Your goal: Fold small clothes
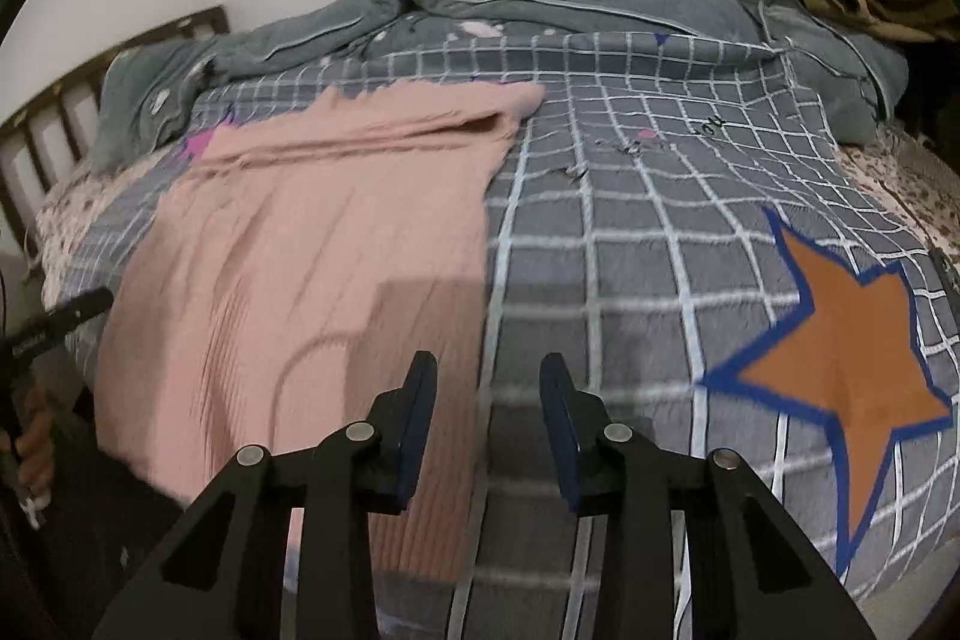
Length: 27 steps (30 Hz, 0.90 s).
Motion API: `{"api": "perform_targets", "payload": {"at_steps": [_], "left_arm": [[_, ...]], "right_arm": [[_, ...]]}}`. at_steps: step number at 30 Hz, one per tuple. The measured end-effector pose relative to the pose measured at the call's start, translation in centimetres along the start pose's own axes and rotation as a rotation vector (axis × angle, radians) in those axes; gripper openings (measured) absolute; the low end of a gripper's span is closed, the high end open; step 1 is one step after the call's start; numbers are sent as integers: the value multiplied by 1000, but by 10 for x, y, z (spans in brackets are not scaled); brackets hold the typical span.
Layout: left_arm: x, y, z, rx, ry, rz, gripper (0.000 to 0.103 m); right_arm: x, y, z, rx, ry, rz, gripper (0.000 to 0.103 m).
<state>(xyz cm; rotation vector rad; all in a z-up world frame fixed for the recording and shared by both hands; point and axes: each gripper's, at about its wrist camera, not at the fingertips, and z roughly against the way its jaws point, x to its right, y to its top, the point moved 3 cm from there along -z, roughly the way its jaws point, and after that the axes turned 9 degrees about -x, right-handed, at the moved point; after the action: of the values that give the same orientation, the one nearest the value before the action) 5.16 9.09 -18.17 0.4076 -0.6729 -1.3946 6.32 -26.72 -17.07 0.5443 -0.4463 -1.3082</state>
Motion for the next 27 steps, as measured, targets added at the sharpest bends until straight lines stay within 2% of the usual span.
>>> {"api": "perform_targets", "payload": {"at_steps": [1,9,12,14,18,27], "left_arm": [[0,-4,2,2,0,0,71],[4,-16,7,16,-27,-10,69],[2,-17,4,6,-39,7,64],[0,-17,-1,-11,-40,23,56],[-4,-19,-6,-34,-53,54,50],[3,-25,-10,-78,-81,34,50]], "right_arm": [[-2,-7,-1,-11,1,2,27],[-5,-19,5,13,51,-44,27],[-8,-18,3,10,68,-49,27],[-11,-17,0,9,71,-44,27],[-16,-18,-7,-13,71,-50,27],[-15,-20,-12,-34,91,-94,27]]}}
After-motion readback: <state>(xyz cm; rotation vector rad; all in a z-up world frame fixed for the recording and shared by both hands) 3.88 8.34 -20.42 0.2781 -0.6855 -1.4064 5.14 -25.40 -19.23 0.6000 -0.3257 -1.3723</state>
